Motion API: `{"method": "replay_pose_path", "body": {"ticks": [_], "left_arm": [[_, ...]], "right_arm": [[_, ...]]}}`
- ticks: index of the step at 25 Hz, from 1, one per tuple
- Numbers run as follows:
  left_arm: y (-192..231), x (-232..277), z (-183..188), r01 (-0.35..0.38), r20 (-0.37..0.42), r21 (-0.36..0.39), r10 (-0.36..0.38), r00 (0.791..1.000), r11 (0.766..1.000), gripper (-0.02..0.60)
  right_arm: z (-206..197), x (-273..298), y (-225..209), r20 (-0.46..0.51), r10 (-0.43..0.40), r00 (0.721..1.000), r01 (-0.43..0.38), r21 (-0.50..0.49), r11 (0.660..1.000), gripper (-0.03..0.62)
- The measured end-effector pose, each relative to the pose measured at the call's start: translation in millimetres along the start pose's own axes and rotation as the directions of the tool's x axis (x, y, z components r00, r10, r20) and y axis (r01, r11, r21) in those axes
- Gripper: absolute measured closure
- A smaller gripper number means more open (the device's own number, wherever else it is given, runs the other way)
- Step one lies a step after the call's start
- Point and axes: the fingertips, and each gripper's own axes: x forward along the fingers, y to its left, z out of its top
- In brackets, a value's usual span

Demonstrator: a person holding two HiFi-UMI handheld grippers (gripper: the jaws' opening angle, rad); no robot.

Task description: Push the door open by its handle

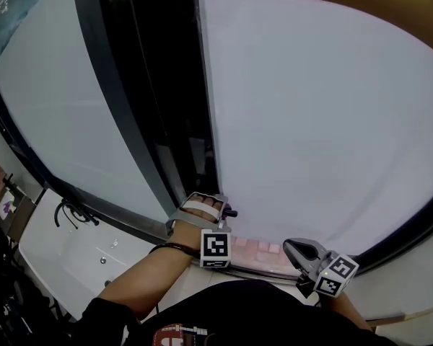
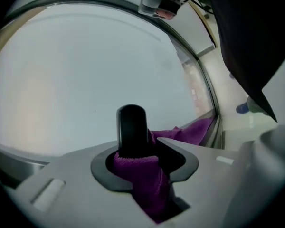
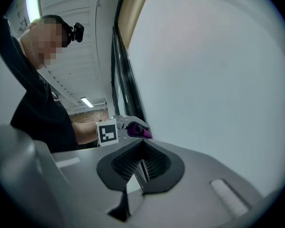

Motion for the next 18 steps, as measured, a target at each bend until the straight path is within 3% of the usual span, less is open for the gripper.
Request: {"method": "replay_pose_path", "body": {"ticks": [5, 10, 12, 14, 18], "left_arm": [[-3, 12, 0, -0.020, -0.038, 0.078, 0.023, 0.999, 0.997, 0.445], [9, 0, 19, -0.094, 0.043, 0.002, 0.094, 0.995, 0.996, 0.449], [19, 0, 17, -0.140, 0.028, 0.024, 0.139, 0.990, 0.990, 0.449], [15, 0, 16, -0.113, 0.019, 0.028, 0.113, 0.993, 0.993, 0.449], [9, 3, 12, -0.156, -0.008, 0.083, 0.158, 0.987, 0.984, 0.451]], "right_arm": [[-4, 12, -6, 0.002, 0.023, 1.000, -0.023, 0.005, 1.000, 0.594], [-9, 8, -12, 0.000, 0.016, 1.000, -0.016, 0.036, 0.999, 0.594], [-8, 11, -16, 0.005, 0.020, 1.000, -0.021, 0.044, 0.999, 0.594], [-8, 14, -16, 0.006, 0.031, 1.000, -0.031, 0.047, 0.998, 0.594], [-22, 23, -23, 0.022, 0.056, 0.998, -0.058, 0.066, 0.996, 0.594]]}}
